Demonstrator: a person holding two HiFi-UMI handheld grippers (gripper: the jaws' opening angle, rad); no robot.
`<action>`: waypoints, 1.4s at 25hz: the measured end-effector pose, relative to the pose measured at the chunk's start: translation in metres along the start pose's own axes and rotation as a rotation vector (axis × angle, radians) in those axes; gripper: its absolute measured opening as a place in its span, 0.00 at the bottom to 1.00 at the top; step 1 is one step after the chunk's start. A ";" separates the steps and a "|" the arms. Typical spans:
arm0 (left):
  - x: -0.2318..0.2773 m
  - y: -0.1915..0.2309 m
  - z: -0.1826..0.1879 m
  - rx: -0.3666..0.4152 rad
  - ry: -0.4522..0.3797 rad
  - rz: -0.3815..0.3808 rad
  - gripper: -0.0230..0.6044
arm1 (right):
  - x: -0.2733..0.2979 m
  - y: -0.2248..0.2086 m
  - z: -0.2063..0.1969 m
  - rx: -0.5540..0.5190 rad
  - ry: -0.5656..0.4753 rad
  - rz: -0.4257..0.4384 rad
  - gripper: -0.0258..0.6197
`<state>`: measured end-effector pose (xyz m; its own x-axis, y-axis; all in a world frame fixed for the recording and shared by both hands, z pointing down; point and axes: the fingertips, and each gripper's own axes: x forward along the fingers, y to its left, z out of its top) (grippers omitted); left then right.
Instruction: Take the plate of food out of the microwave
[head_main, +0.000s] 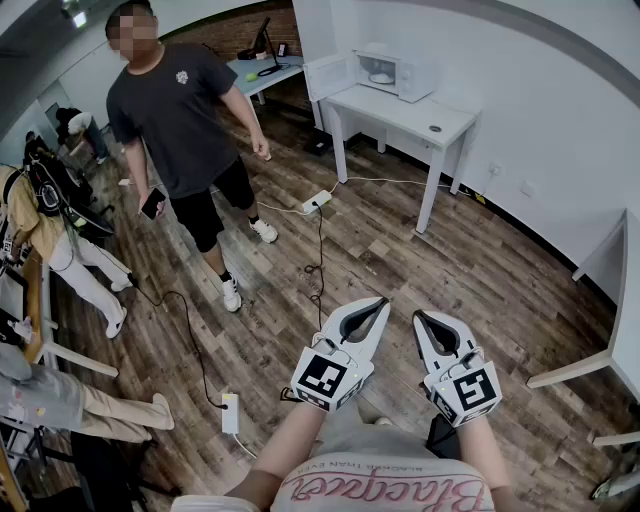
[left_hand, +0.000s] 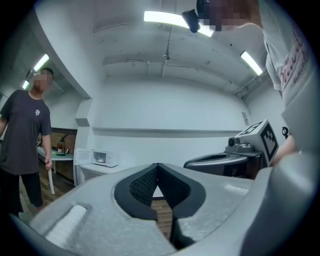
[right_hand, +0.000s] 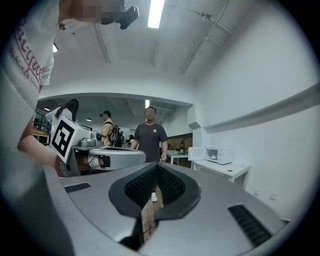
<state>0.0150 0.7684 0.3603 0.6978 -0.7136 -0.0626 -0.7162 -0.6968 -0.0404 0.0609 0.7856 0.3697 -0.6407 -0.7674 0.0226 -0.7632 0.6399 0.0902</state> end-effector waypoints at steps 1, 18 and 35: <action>0.002 -0.005 0.002 0.015 -0.005 0.001 0.04 | -0.003 -0.001 0.002 -0.011 -0.005 0.002 0.05; 0.016 -0.037 0.024 0.106 -0.059 0.013 0.04 | -0.026 -0.007 0.018 -0.047 -0.062 0.005 0.05; 0.054 0.054 0.016 0.081 -0.038 -0.007 0.04 | 0.065 -0.037 0.018 0.005 -0.054 0.000 0.05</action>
<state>0.0138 0.6932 0.3385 0.7025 -0.7047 -0.0994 -0.7115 -0.6922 -0.1210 0.0458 0.7125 0.3494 -0.6443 -0.7641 -0.0315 -0.7634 0.6402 0.0856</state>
